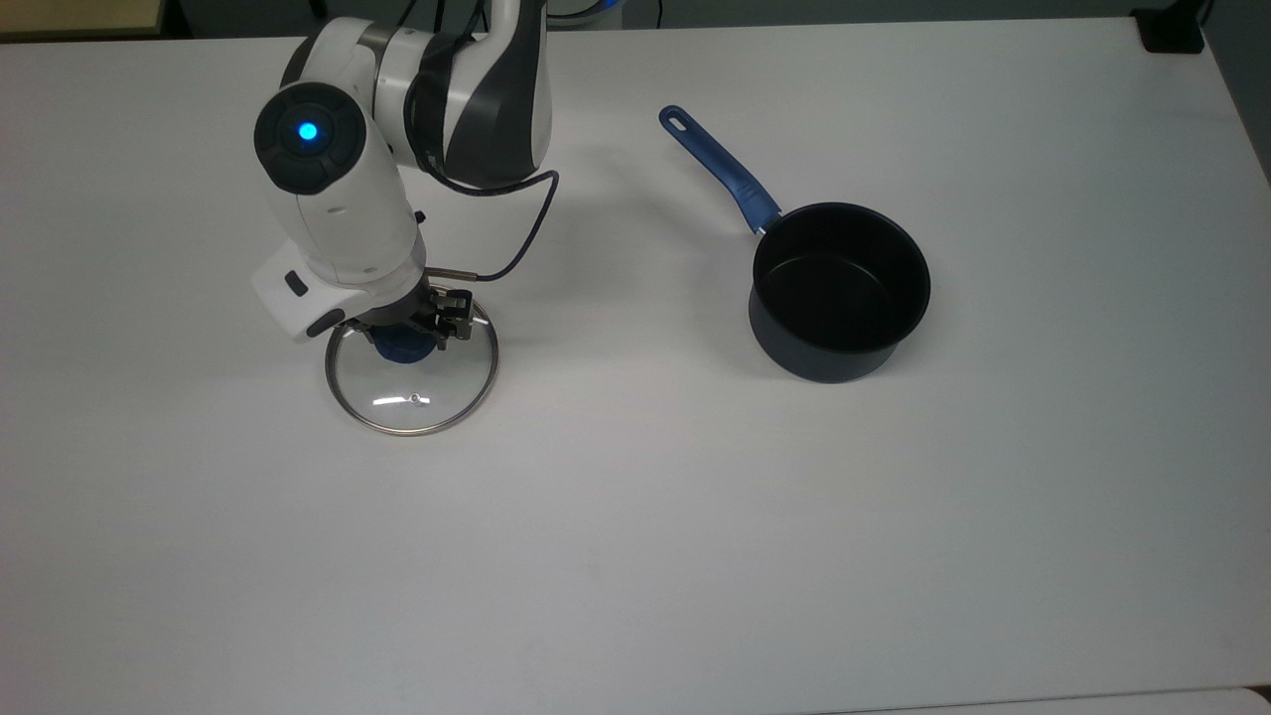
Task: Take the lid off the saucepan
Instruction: 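Carry the lid away from the saucepan and lower it onto the table, then open the gripper to release the knob and raise it away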
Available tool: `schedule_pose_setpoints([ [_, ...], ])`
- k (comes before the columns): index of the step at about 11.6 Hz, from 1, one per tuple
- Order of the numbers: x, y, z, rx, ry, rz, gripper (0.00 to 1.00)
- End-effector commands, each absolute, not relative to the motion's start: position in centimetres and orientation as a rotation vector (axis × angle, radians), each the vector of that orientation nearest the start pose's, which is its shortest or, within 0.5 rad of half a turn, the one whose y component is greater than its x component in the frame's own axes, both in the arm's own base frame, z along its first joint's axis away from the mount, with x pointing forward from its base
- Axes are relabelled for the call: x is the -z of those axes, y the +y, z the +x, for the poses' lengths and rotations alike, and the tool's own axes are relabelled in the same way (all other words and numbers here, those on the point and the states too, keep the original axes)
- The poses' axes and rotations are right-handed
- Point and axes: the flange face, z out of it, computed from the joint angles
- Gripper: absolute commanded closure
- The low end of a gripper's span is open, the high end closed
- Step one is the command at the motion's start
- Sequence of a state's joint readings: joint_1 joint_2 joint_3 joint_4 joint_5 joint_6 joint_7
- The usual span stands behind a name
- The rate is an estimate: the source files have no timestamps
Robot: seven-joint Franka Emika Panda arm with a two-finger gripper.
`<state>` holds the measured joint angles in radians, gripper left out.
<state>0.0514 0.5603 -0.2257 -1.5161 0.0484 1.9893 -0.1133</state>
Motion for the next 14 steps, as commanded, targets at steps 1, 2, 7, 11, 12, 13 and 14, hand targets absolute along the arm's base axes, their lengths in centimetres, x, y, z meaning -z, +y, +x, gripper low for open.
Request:
schedule_pose_setpoints([
  [1,-32.4,-9.7,68.1,-0.166,0.06,-3.221,0.2],
  [2,-32.5,-9.7,68.1,-0.164,0.063,-3.221,0.14],
  [7,-40.2,-9.3,66.9,-0.101,0.085,-3.199,0.0],
  [11,-52.8,-9.0,61.8,-0.037,0.086,-3.164,0.0],
  [12,-54.4,-9.2,60.6,-0.031,0.083,-3.175,0.0],
  [13,-56.0,-9.5,59.3,-0.025,0.08,-3.196,0.0],
  [14,-57.7,-9.6,57.9,-0.01,0.082,-3.189,0.0],
])
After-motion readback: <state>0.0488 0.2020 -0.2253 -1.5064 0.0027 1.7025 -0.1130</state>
